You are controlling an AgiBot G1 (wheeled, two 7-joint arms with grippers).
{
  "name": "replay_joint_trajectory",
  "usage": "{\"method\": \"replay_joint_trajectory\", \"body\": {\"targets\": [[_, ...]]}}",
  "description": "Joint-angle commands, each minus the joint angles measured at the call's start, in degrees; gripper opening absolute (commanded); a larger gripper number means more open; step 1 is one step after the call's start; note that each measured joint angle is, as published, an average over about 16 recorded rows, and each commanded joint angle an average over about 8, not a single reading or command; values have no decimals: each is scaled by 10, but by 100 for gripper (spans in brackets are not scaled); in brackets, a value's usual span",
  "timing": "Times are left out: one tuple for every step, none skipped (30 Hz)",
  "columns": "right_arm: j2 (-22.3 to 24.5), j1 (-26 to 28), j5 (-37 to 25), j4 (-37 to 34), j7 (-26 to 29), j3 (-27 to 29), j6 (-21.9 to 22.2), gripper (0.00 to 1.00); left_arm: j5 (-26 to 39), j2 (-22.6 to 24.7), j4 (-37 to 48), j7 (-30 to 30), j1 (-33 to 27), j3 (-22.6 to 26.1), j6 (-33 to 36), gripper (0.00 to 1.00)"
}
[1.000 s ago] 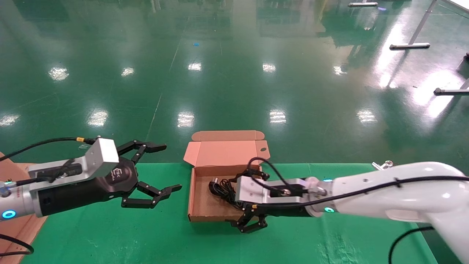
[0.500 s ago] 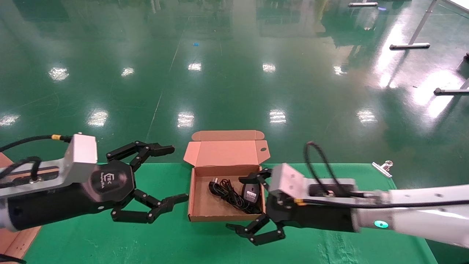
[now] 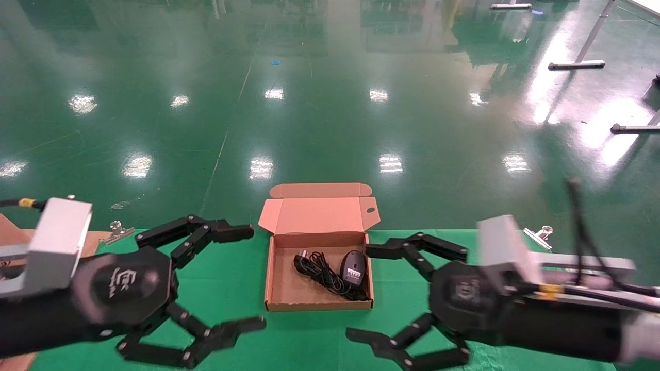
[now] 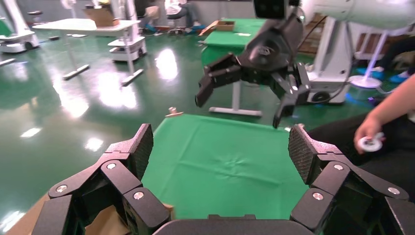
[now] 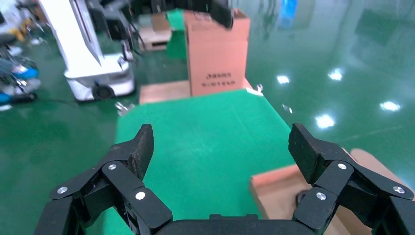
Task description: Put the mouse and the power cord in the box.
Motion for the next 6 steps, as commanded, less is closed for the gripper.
{"method": "replay_joint_trajectory", "body": {"targets": [[18,-14,21,16,12,23,-19,100,-6,-6,-20,-19,9,-12,10,100],[25,-20,29,23,16,32,-26,100,-8,-8,-27,-26,13,-17,13,100],[33,-25,37,29,21,42,-34,100,-10,-10,-35,-34,16,-22,17,100],[36,-28,41,33,23,47,-38,100,-11,-11,-39,-37,18,-24,19,100],[40,-31,45,36,25,51,-41,100,-12,-12,-43,-41,20,-27,21,100],[44,-34,49,39,27,56,-45,100,-14,-14,-47,-45,22,-29,23,100]]}}
